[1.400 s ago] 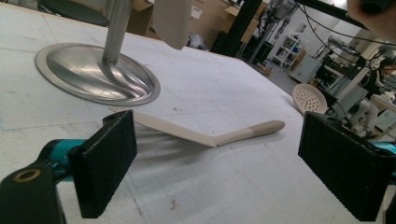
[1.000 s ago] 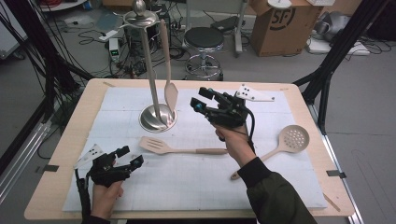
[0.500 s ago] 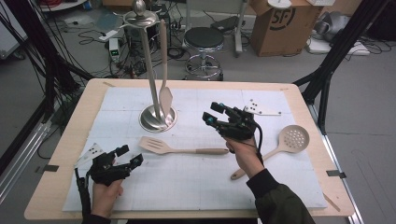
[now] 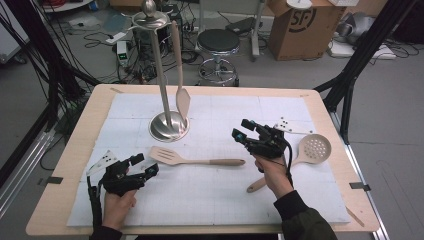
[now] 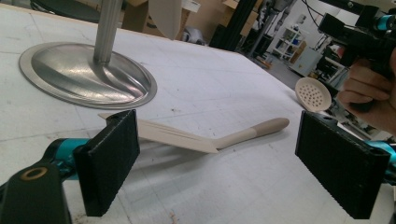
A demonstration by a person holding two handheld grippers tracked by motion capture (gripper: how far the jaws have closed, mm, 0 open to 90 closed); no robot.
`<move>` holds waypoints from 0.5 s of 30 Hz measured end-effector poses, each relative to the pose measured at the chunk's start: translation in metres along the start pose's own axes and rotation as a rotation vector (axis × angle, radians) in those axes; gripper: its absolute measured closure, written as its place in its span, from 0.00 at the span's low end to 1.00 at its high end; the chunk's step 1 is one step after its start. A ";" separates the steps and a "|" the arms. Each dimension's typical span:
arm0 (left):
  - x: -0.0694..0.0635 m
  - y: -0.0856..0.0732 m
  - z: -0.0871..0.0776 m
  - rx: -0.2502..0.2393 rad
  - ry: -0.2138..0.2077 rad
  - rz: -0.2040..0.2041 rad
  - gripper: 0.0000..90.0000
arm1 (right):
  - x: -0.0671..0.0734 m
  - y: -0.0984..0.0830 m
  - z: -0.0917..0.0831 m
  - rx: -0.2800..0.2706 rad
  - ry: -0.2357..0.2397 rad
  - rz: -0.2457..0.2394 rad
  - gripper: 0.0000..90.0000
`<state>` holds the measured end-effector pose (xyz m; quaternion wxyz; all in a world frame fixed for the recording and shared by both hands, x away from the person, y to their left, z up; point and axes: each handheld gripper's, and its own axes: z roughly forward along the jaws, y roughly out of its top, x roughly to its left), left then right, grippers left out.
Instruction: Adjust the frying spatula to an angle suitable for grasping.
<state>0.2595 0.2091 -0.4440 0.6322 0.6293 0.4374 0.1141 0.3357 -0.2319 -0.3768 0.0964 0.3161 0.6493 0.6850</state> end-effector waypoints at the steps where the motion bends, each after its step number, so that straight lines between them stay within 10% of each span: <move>1: 0.000 0.000 0.000 0.000 -0.001 0.000 0.16 | 0.000 -0.001 -0.001 0.007 -0.007 -0.004 0.38; 15: -0.002 0.001 0.004 0.001 -0.015 0.002 0.16 | -0.014 -0.015 -0.039 0.120 -0.155 -0.003 0.41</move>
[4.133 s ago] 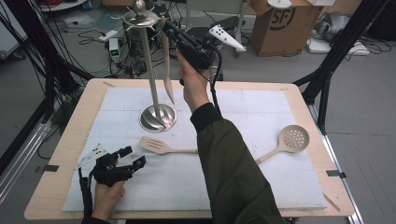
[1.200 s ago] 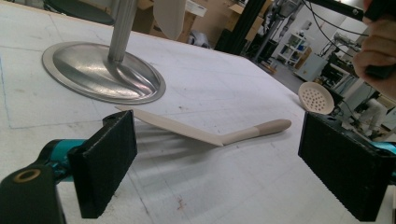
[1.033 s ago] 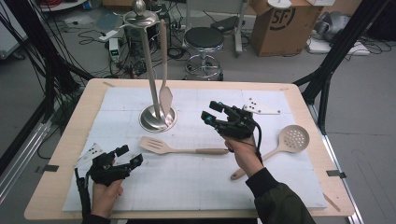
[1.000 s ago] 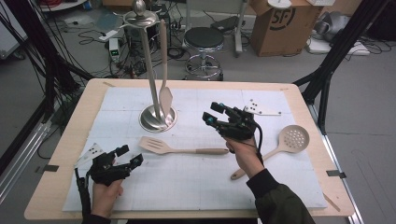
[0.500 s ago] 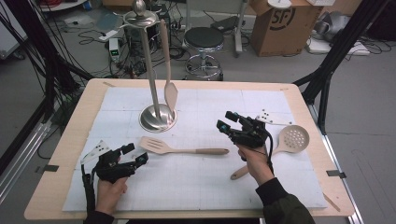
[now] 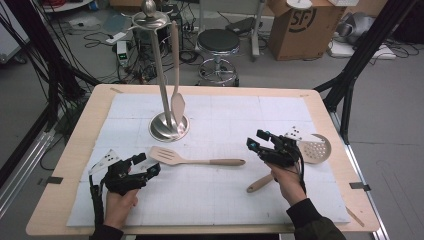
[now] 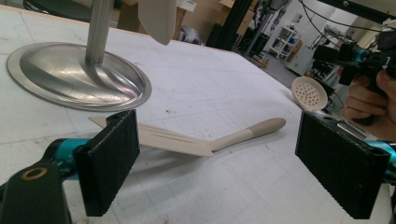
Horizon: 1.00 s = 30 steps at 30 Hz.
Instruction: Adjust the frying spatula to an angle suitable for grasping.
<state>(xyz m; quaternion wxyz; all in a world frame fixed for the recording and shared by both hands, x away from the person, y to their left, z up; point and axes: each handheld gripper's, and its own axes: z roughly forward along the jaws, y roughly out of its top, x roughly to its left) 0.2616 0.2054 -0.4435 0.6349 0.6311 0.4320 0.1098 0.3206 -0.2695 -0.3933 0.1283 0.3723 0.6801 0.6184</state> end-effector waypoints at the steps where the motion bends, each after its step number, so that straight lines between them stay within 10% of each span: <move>1: 0.000 0.000 0.000 0.002 -0.001 0.002 0.16 | -0.002 -0.001 -0.002 0.006 -0.011 0.004 0.41; 14: -0.001 0.000 0.000 0.000 -0.009 0.000 0.16 | -0.006 -0.010 -0.007 0.100 -0.057 0.008 0.42; 22: -0.001 0.000 -0.001 -0.003 -0.006 -0.004 0.16 | -0.006 -0.026 0.022 0.402 0.031 -0.042 0.98; 30: -0.001 0.000 0.000 0.000 -0.005 0.000 0.16 | -0.016 -0.031 0.031 0.469 0.013 0.027 1.00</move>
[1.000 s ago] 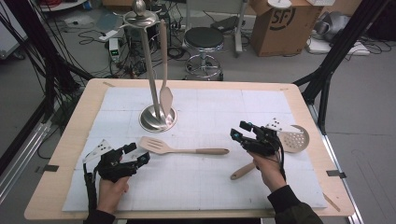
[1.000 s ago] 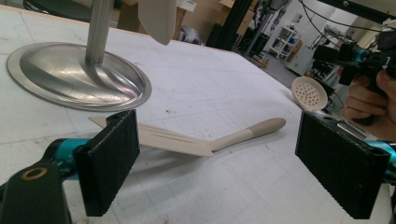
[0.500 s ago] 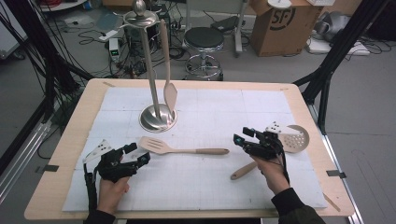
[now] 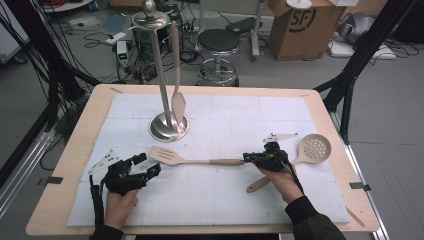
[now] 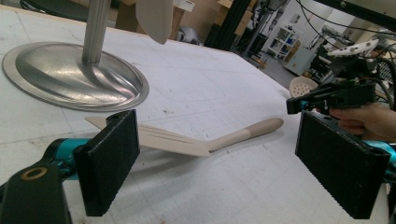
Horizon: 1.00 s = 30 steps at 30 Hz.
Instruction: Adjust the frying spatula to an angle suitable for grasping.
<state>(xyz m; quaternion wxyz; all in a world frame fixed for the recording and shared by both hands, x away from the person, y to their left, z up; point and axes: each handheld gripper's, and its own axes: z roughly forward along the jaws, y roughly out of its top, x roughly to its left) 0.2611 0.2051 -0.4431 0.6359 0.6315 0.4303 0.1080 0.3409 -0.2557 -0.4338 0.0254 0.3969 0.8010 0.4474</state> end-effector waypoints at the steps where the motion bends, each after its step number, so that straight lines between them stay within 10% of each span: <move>1: 0.000 0.000 0.000 0.000 0.000 -0.001 0.16 | -0.001 -0.001 0.000 0.013 0.012 0.015 1.00; 12: 0.001 0.000 -0.002 -0.001 0.005 -0.003 0.16 | -0.012 -0.008 0.006 0.144 -0.039 0.086 1.00; 30: 0.000 -0.001 -0.004 -0.002 0.010 -0.002 0.16 | -0.010 0.009 0.029 0.136 -0.087 0.162 1.00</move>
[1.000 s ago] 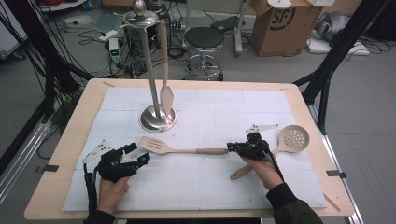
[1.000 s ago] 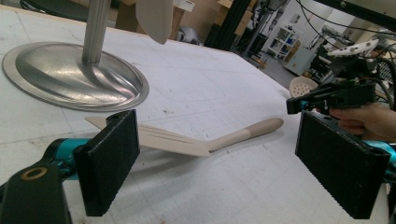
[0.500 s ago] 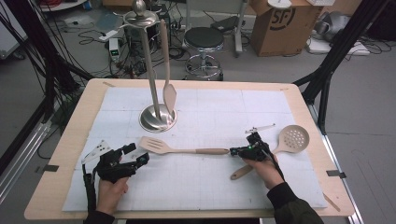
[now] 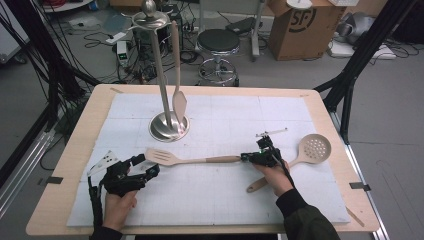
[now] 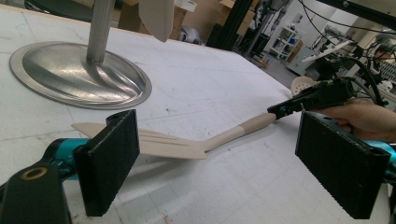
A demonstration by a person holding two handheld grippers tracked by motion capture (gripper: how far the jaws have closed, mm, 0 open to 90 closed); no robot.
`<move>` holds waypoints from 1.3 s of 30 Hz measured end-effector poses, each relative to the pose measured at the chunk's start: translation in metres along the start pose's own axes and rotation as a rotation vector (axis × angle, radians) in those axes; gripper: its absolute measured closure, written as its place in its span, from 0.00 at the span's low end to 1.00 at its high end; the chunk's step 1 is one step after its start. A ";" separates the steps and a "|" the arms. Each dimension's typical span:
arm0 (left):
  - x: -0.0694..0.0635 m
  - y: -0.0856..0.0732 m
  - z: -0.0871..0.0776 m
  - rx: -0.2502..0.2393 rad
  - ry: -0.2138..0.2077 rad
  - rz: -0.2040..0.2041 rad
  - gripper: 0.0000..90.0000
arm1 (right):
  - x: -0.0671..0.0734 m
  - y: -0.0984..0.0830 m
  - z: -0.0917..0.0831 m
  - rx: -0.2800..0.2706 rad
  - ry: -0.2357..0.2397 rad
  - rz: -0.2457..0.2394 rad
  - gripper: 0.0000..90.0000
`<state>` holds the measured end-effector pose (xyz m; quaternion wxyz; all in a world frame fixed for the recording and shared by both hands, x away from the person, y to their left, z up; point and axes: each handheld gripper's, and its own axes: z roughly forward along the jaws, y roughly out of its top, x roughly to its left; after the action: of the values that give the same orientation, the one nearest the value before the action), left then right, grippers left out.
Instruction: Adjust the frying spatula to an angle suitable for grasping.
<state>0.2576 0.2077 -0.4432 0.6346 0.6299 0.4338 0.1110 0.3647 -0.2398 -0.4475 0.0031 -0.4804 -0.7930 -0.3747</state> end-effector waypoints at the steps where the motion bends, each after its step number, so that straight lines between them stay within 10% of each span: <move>1: 0.000 0.000 -0.001 -0.001 0.000 0.001 0.16 | 0.001 0.002 0.002 0.002 -0.004 -0.003 1.00; 6: 0.001 0.000 -0.004 -0.006 0.009 -0.001 0.16 | 0.010 0.018 0.008 0.068 -0.060 -0.060 1.00; 18: 0.000 -0.001 -0.006 -0.006 0.017 0.000 0.16 | 0.014 0.038 0.026 0.097 -0.035 -0.029 1.00; 39: 0.001 -0.003 -0.026 -0.023 0.055 0.001 0.16 | 0.024 0.065 0.068 0.049 0.076 0.049 1.00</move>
<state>0.2392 0.2256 -0.4421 0.6294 0.6196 0.4496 0.1335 0.4260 -0.1647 -0.4489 0.0544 -0.4849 -0.7892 -0.3730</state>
